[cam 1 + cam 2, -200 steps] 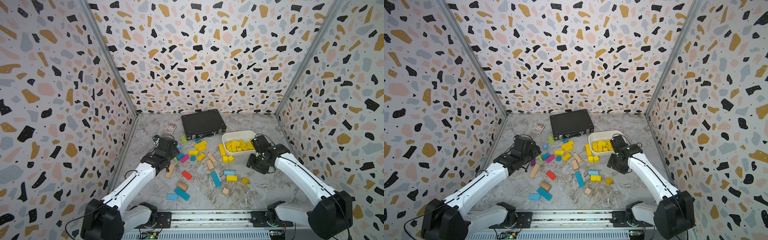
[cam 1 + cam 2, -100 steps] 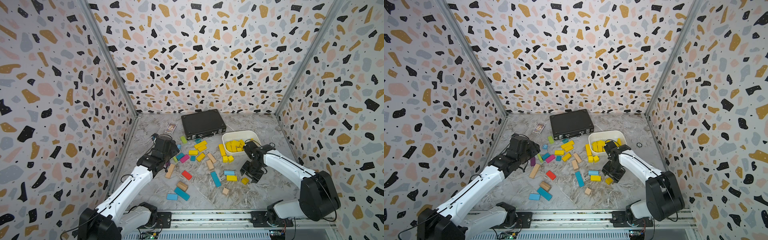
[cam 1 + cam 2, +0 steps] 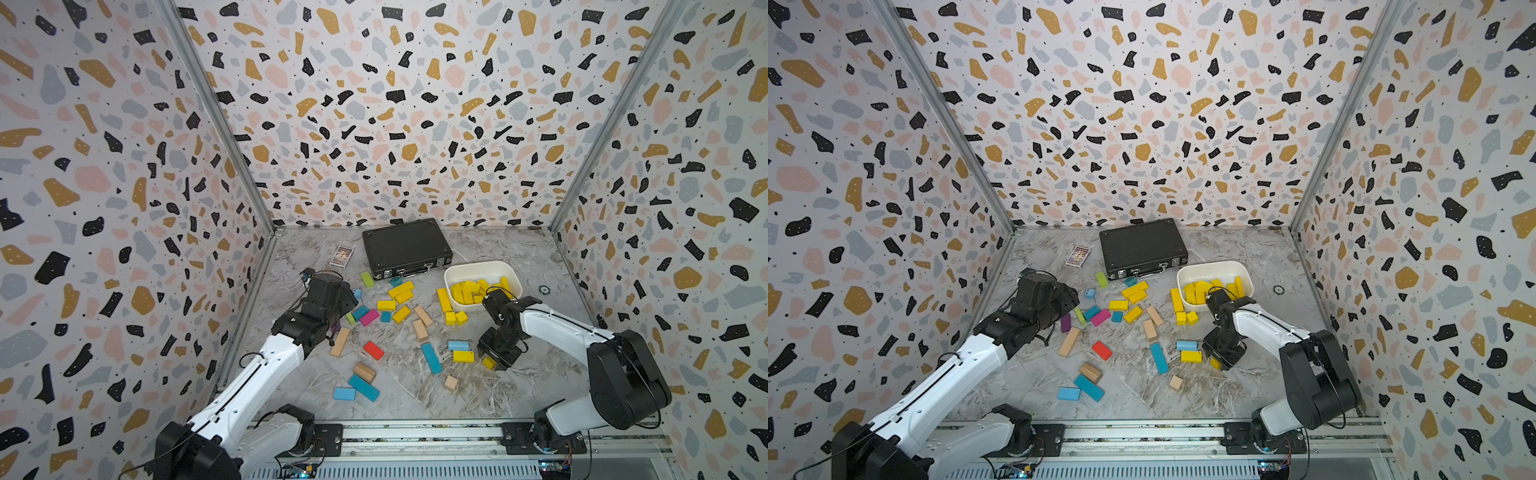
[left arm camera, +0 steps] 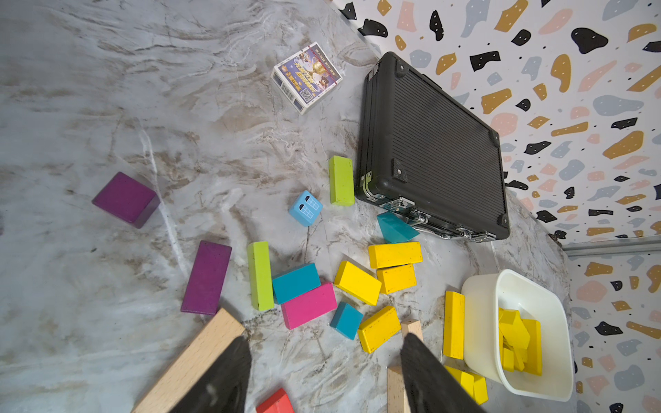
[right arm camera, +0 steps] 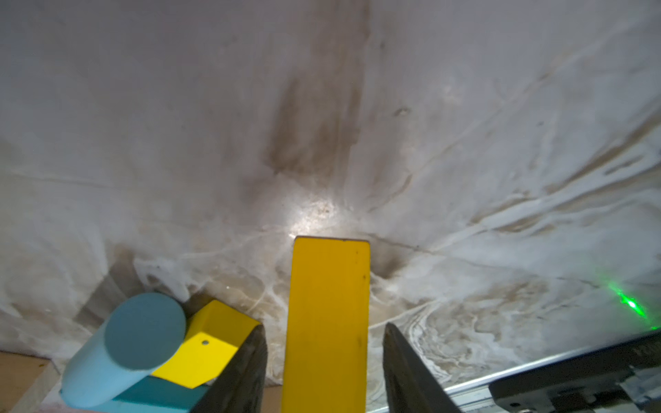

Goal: Pick out the yellow building blocks
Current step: Pick up the building block from the center of the board, then place the building block in the storage box.

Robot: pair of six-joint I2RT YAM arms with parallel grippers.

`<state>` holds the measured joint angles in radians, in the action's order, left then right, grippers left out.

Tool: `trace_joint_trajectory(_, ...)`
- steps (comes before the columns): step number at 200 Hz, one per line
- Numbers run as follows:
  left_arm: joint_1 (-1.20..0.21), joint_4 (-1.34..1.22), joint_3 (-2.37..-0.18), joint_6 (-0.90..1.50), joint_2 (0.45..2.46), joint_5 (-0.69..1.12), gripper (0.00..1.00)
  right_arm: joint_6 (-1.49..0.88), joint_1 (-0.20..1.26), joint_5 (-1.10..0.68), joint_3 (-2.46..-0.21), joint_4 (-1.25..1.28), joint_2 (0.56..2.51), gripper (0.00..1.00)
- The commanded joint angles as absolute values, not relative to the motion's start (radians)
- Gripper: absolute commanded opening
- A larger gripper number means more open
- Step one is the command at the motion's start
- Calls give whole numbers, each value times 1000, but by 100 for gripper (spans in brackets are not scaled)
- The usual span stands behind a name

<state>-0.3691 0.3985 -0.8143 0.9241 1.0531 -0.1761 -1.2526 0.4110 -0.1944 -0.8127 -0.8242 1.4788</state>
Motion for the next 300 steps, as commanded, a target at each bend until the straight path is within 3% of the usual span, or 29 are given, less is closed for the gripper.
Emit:
trace_joint_trajectory(1,-364,400,-808,928,1051,-186,67,-1283,414,-198,-796,-806,1488,46)
trace_joint_trajectory(72,-364,410,-804,931,1044,-199,67,-1282,407,-134,-805,-847,1410,25)
trace_joint_trajectory(127,-365,404,-793,940,1015,-226,67,-1039,407,95,-1017,-937,1306,24)
trace_joint_trajectory(191,-364,406,-807,942,1041,-192,67,-493,385,105,-1332,-892,1551,26)
trace_joint_trajectory(300,-364,416,-789,967,1020,-207,66,-332,347,-98,-1692,-955,1943,27)
